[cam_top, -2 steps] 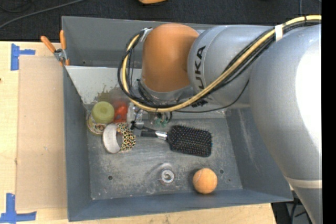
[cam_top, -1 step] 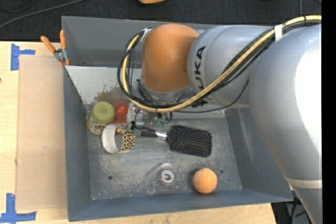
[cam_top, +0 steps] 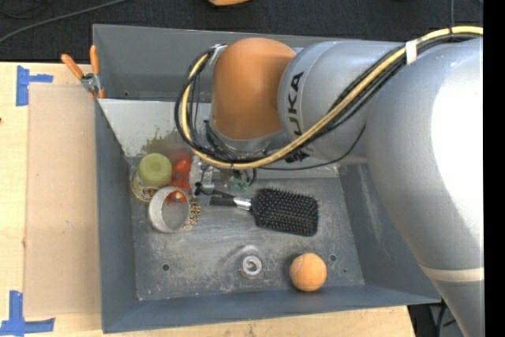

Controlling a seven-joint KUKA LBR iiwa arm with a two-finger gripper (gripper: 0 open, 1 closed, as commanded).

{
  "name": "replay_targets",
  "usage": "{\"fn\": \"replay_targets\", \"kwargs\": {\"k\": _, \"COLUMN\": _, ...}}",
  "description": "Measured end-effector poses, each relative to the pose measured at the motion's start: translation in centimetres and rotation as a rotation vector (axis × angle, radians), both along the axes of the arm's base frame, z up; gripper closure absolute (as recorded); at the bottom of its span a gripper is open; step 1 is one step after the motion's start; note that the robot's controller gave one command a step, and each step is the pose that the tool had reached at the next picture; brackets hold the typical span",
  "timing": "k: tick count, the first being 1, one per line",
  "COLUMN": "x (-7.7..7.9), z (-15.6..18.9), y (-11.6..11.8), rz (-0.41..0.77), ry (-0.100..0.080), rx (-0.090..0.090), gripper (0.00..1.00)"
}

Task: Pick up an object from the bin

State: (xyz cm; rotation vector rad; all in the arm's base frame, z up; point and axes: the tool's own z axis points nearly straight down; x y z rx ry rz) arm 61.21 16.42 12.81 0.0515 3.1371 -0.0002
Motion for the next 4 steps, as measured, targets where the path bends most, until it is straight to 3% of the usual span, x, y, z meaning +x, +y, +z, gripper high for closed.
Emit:
{"fn": "replay_targets", "kwargs": {"k": 1, "x": 0.1, "z": -1.0, "y": 0.2, "rz": 0.212, "ry": 0.001, "rx": -0.001, "gripper": 1.0}}
{"fn": "replay_targets", "kwargs": {"k": 2, "x": 0.4, "z": -1.1, "y": -1.3, "rz": 0.366, "ry": 0.0, "rx": -0.001, "gripper": 1.0}}
{"fn": "replay_targets", "kwargs": {"k": 3, "x": 0.8, "z": -1.4, "y": 2.2, "rz": 0.152, "ry": -0.001, "rx": 0.002, "gripper": 1.0}}
{"fn": "replay_targets", "kwargs": {"k": 4, "x": 0.8, "z": -2.1, "y": 2.7, "rz": 0.343, "ry": -0.014, "rx": 0.004, "gripper": 1.0}}
